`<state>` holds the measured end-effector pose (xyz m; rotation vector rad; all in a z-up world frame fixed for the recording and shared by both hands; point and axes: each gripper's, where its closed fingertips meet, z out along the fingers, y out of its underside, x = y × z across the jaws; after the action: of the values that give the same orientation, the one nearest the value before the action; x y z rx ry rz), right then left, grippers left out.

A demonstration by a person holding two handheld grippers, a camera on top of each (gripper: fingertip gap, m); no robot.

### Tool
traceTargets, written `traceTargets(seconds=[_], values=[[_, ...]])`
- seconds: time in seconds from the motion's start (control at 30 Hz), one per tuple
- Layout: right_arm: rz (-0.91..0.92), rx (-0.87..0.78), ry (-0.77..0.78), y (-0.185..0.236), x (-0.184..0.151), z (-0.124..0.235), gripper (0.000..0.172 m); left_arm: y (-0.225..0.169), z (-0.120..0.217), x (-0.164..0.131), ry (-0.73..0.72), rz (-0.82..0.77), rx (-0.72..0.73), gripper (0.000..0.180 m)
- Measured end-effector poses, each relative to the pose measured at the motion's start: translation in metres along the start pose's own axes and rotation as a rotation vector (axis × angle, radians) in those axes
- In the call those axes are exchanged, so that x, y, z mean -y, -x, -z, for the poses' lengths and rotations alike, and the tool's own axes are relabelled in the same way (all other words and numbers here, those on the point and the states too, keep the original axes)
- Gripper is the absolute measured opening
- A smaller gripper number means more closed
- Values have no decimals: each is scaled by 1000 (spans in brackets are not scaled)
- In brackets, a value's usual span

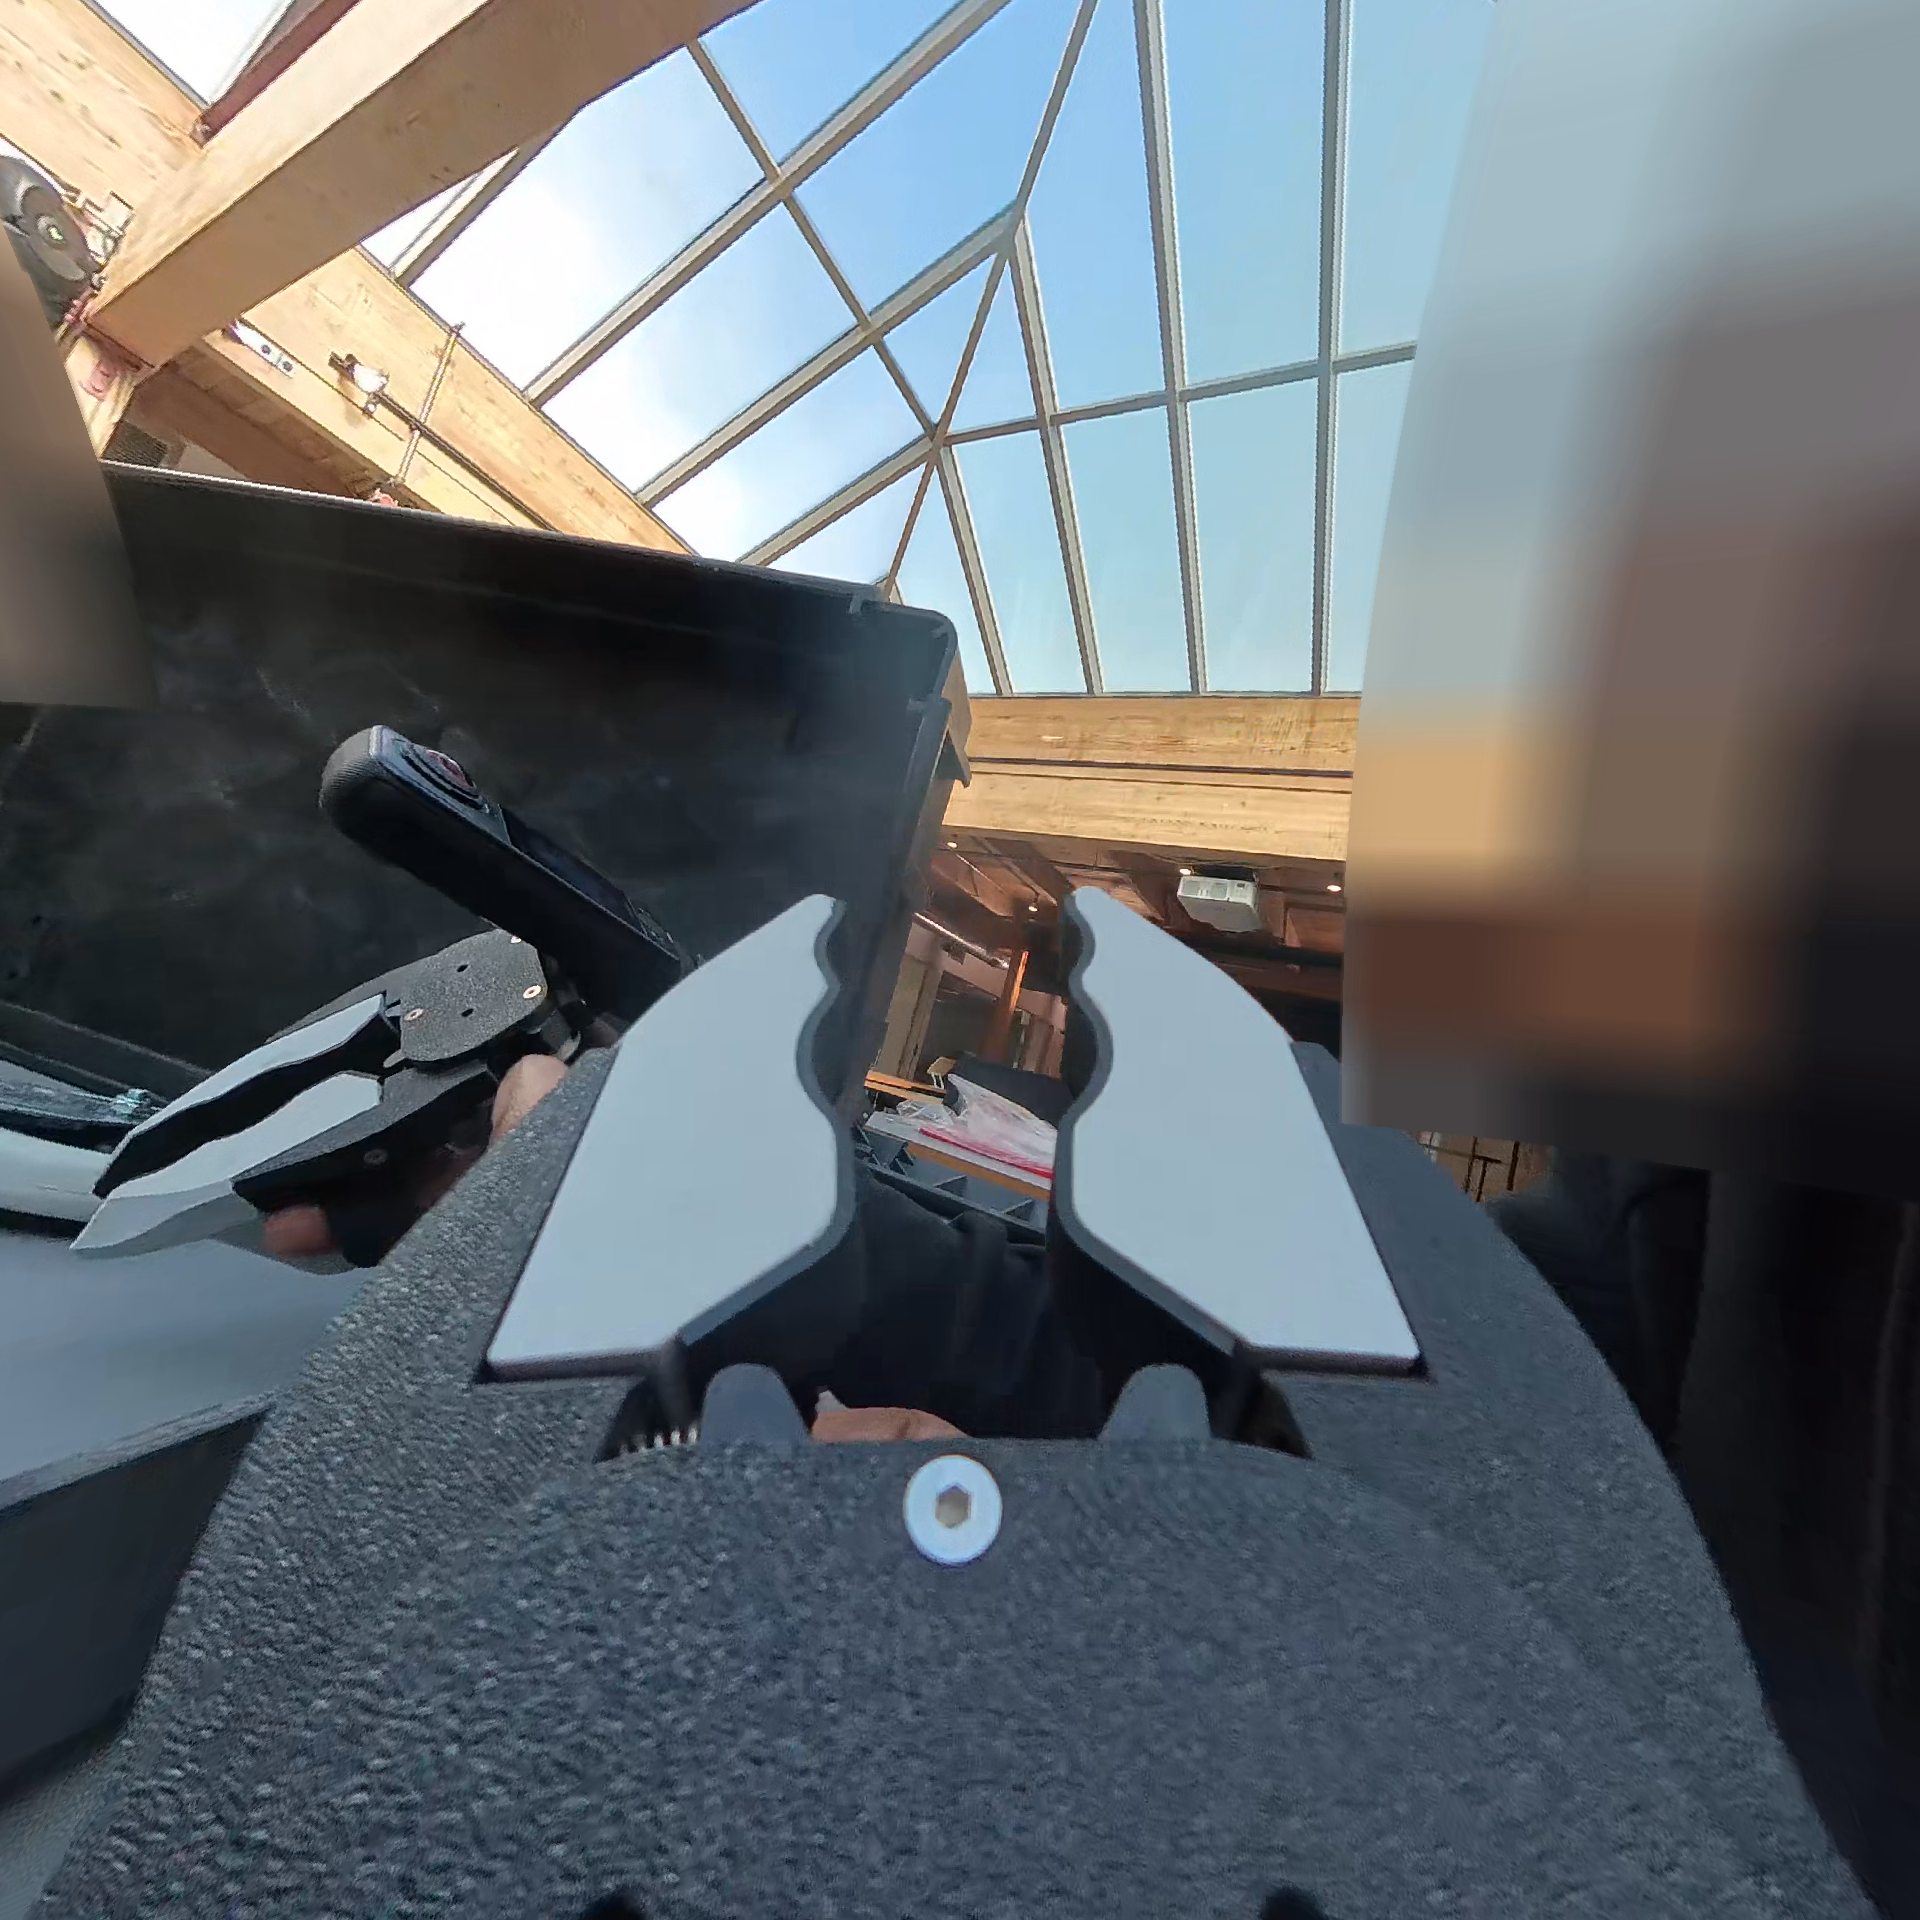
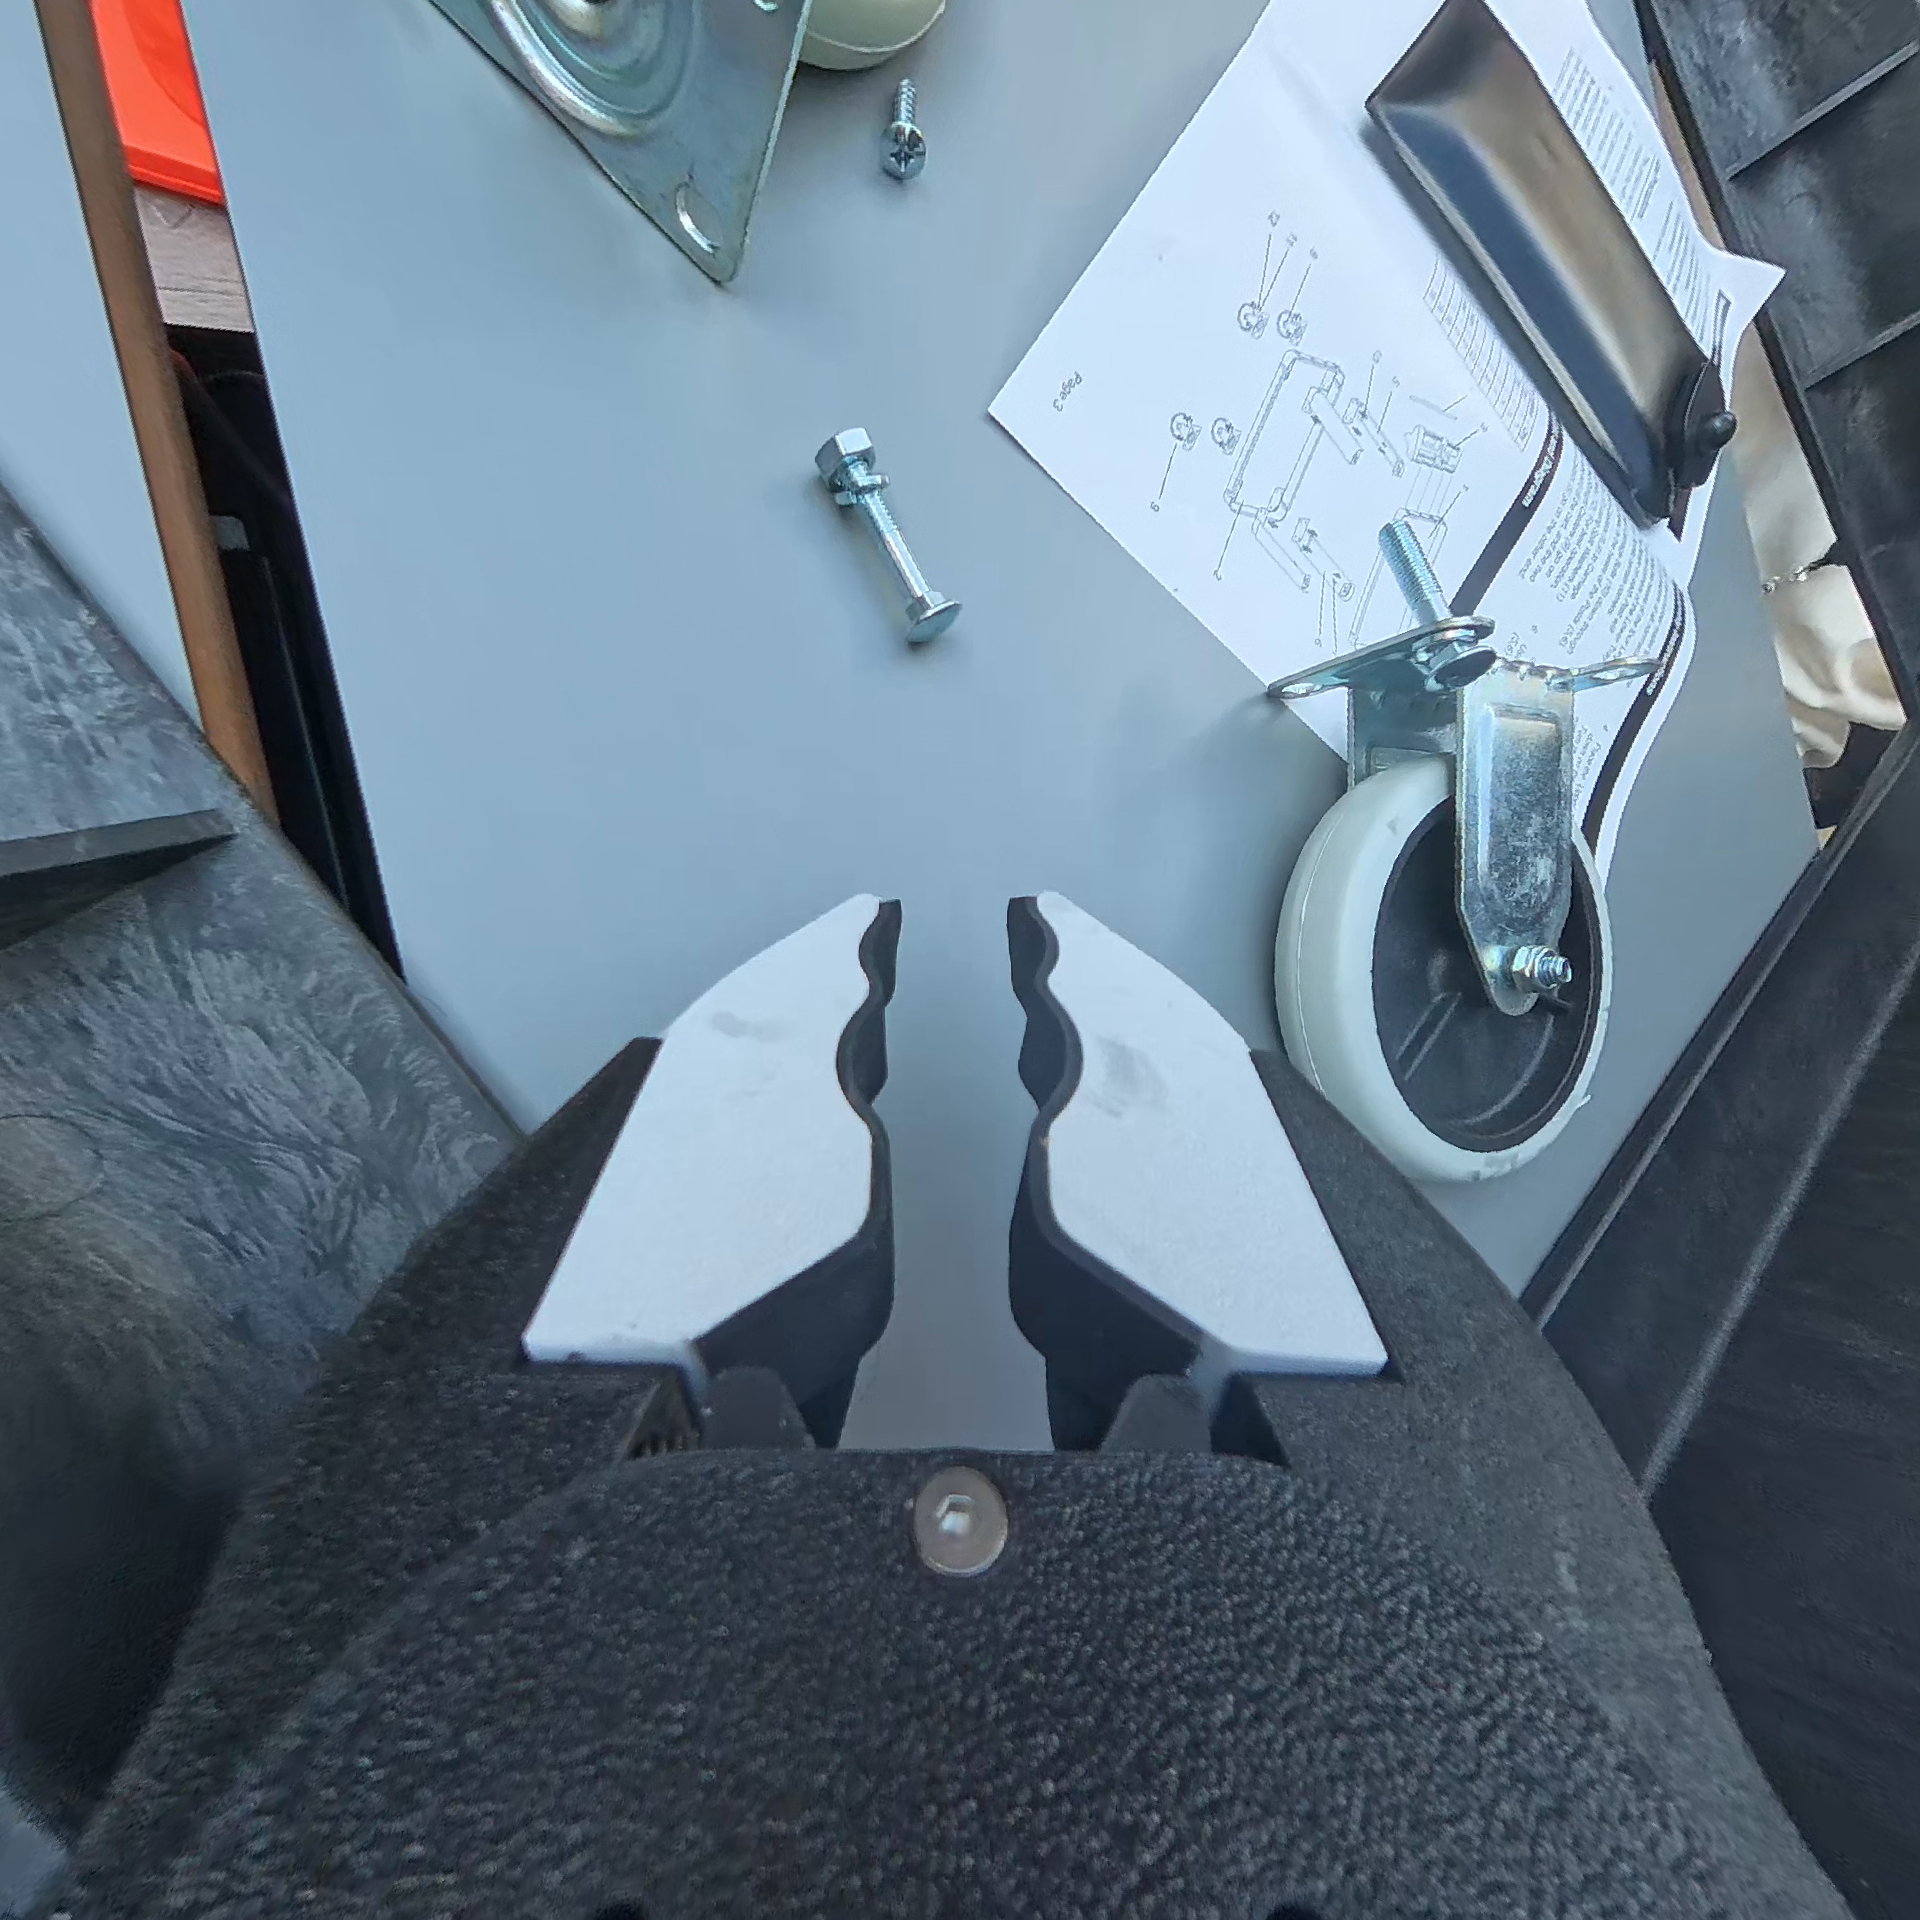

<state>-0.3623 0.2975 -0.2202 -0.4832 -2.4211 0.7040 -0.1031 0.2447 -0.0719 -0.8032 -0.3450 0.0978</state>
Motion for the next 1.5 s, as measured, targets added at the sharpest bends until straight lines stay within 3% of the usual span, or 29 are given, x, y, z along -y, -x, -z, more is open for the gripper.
traceTargets(seconds=[0.33, 0.67, 0.93, 1.07, 1.2, 1.33, 1.5], values=[[47, -64, 15, -5, 0, 1, 20, -14, 22, -43, 120, -46, -61, 32], [131, -147, 70, -8, -4, 1, 19, -10, 41, -50, 153, 44, -165, 27], [92, -203, 1, -21, 5, 14, 16, 4, 49, 0, 253, -29, -203, 26], [81, -295, -33, -43, 12, 48, 17, 19, 50, 42, 280, -130, -212, 28], [15, -289, -73, -49, 18, 80, 25, 41, 59, 77, 252, -134, -180, 31], [-138, -84, -200, -21, 24, 92, 36, 53, 72, 94, 251, -106, -159, 33], [-245, 104, -357, 49, 39, 116, 43, 67, 95, 110, 297, -152, -146, 36]])
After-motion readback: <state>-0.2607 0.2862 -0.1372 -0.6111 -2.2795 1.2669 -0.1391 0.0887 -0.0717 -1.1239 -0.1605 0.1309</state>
